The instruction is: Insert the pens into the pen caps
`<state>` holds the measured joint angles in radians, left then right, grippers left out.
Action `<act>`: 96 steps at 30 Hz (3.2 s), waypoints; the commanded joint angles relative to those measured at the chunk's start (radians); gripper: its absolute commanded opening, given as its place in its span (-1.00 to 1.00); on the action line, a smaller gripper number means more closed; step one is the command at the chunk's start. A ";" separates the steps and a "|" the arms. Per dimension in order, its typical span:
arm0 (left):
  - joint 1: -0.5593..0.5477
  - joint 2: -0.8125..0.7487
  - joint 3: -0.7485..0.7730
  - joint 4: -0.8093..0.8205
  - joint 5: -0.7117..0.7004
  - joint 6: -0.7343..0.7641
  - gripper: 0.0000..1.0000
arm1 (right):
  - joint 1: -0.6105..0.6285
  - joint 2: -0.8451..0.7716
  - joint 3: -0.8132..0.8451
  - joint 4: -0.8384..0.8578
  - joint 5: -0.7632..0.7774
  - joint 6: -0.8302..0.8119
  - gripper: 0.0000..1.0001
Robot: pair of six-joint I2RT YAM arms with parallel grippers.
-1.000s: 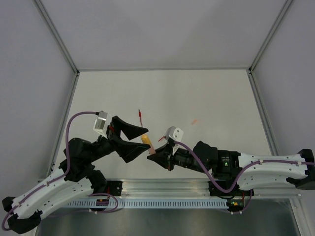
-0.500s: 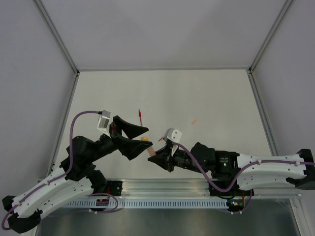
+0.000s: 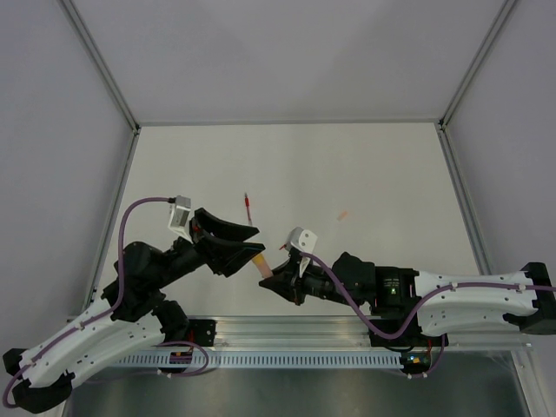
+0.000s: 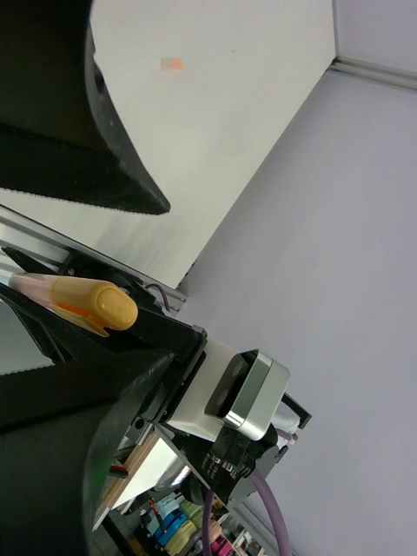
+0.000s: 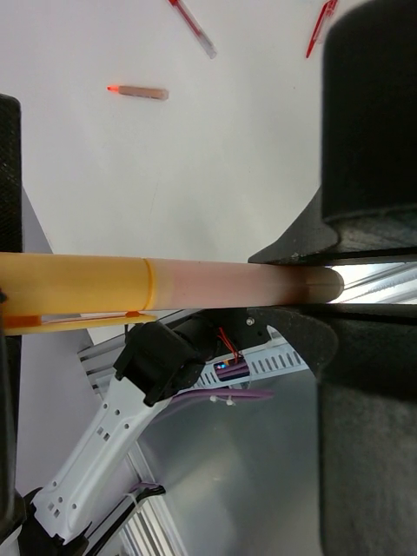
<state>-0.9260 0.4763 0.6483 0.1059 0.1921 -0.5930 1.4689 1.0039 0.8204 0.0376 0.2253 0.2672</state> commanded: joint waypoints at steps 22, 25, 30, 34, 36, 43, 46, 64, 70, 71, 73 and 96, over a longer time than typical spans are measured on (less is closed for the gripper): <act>0.003 0.013 -0.118 0.077 0.122 -0.053 -0.95 | -0.009 0.051 0.223 -0.036 0.092 -0.049 -1.00; 0.003 0.022 -0.131 0.078 0.138 -0.045 -0.95 | -0.016 0.067 0.240 -0.035 0.092 -0.051 -1.00; 0.003 0.030 -0.157 0.086 0.155 -0.039 -0.95 | -0.032 0.084 0.267 -0.036 0.092 -0.049 -1.00; 0.003 0.027 -0.174 0.077 0.152 -0.031 -0.95 | -0.048 0.084 0.281 -0.036 0.098 -0.048 -1.00; 0.003 0.030 -0.179 0.074 0.150 -0.028 -0.95 | -0.055 0.081 0.283 -0.036 0.103 -0.046 -0.99; 0.003 0.047 -0.206 0.080 0.144 -0.025 -0.95 | -0.071 0.071 0.284 -0.025 0.124 -0.049 -1.00; 0.003 0.051 -0.214 0.080 0.139 -0.021 -0.95 | -0.074 0.065 0.287 -0.016 0.120 -0.052 -1.00; 0.003 0.099 -0.233 0.069 0.113 0.021 -0.95 | -0.099 0.062 0.375 -0.065 0.128 -0.074 -1.00; 0.003 0.113 -0.239 0.075 0.121 0.027 -0.95 | -0.104 0.082 0.413 -0.071 0.138 -0.086 -1.00; 0.003 0.114 -0.242 0.078 0.128 0.024 -0.95 | -0.104 0.082 0.419 -0.070 0.138 -0.088 -1.00; 0.003 0.114 -0.242 0.078 0.133 0.025 -0.95 | -0.108 0.087 0.425 -0.071 0.137 -0.091 -1.00; 0.003 0.050 -0.007 -0.270 -0.258 0.002 -0.95 | -0.128 0.064 0.292 -0.127 0.114 -0.043 -1.00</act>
<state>-0.8970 0.5190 0.5835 0.2504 0.0227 -0.5819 1.3594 1.1530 1.1358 -0.4347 0.2737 0.1780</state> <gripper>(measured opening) 0.025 0.200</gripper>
